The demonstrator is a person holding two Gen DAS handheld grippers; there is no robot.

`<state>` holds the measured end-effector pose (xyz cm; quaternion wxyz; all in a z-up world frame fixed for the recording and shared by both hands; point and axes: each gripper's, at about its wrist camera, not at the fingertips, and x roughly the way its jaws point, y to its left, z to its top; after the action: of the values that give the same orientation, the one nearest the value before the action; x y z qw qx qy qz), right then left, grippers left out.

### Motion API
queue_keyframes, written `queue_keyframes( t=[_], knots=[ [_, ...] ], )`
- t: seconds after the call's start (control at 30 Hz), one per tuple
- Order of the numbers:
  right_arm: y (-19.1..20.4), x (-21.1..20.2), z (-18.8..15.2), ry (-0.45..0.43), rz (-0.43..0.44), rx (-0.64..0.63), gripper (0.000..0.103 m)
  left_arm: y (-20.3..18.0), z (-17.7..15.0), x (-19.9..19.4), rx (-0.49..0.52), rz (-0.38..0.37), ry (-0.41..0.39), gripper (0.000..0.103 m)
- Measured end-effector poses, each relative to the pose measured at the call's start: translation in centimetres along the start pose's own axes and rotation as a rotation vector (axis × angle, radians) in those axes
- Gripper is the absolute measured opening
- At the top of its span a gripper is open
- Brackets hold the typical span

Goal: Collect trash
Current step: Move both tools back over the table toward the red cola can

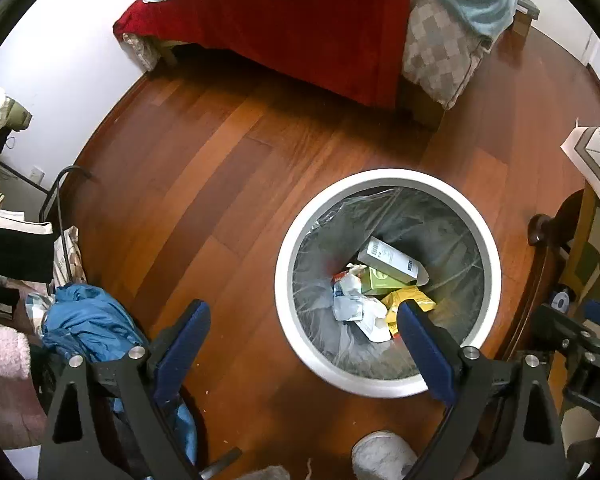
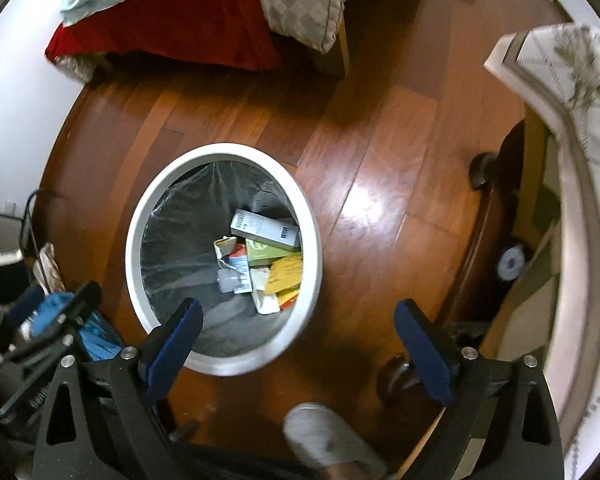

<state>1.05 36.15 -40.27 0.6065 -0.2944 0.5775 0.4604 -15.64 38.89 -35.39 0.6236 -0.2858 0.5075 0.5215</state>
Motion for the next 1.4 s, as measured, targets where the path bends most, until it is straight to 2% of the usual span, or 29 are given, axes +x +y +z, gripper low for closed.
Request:
queue_keyframes(
  t=[0.3, 0.67, 0.9, 1.0, 1.07, 1.2, 1.27, 1.4],
  knots=[
    [0.8, -5.7, -2.7, -0.095, -0.014, -0.054, 0.099, 1.4, -2.2, -5.1, -0.024, -0.033, -0.053, 0.096],
    [1.3, -15.2, -7.5, -0.243, 0.008, -0.084, 0.099, 2.9, -5.2, -14.0, -0.026, -0.069, -0.176, 0.096],
    [0.3, -22.2, -11.4, -0.354, 0.065, -0.062, 0.099, 2.4, -7.5, -19.8, -0.006, -0.103, -0.243, 0.096],
    [-1.4, -24.6, -13.1, -0.387, 0.136, -0.008, 0.099, 1.6, -8.0, -21.9, -0.003, -0.128, -0.261, 0.096],
    [-3.2, -26.3, -14.4, -0.406, 0.192, 0.042, 0.099, -0.1, -8.3, -23.5, 0.018, -0.14, -0.285, 0.096],
    [-8.3, -28.8, -16.8, -0.424, 0.231, 0.148, 0.099, -5.1, -8.8, -25.7, 0.067, -0.189, -0.324, 0.096],
    [-11.8, -29.8, -18.1, -0.427, 0.201, 0.198, 0.099, -9.3, -8.9, -26.0, 0.119, -0.215, -0.316, 0.096],
    [-21.1, -31.6, -20.4, -0.415, 0.053, 0.305, 0.099, -19.2, -9.5, -25.6, 0.234, -0.292, -0.26, 0.096]
  ],
)
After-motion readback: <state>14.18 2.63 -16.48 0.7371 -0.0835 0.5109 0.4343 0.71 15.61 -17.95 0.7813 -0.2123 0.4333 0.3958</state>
